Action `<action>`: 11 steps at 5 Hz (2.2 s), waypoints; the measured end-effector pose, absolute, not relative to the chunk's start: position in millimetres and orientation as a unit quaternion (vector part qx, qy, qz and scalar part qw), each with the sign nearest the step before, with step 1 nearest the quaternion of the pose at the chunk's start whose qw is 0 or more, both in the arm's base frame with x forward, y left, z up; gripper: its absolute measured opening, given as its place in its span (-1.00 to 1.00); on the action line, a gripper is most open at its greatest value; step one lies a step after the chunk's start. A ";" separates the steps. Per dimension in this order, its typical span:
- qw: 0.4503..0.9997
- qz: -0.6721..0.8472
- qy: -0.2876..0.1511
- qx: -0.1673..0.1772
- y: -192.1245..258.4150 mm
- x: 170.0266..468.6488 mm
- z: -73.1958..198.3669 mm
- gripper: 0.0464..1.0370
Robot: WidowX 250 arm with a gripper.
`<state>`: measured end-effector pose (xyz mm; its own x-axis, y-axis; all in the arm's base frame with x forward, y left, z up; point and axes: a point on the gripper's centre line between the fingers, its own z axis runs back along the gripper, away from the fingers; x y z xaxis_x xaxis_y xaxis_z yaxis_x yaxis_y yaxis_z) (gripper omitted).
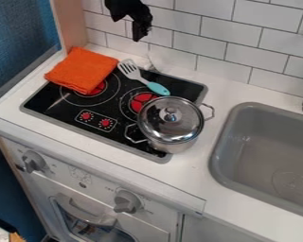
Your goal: Take the egg and place it between the burners
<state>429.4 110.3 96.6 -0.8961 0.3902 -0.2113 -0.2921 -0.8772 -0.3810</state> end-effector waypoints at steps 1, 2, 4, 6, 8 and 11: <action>0.177 0.964 -0.156 -0.124 107.4 426.8 76.5 0.93; 0.108 0.980 -0.078 -0.147 100.5 423.9 66.2 0.93; 0.029 0.987 -0.003 -0.155 97.2 436.3 57.9 0.93; 0.000 0.989 0.041 -0.141 89.6 453.1 31.0 0.93; -0.017 0.990 0.047 -0.134 86.4 462.8 10.6 0.84; -0.015 0.988 0.047 -0.146 83.1 460.3 8.3 0.38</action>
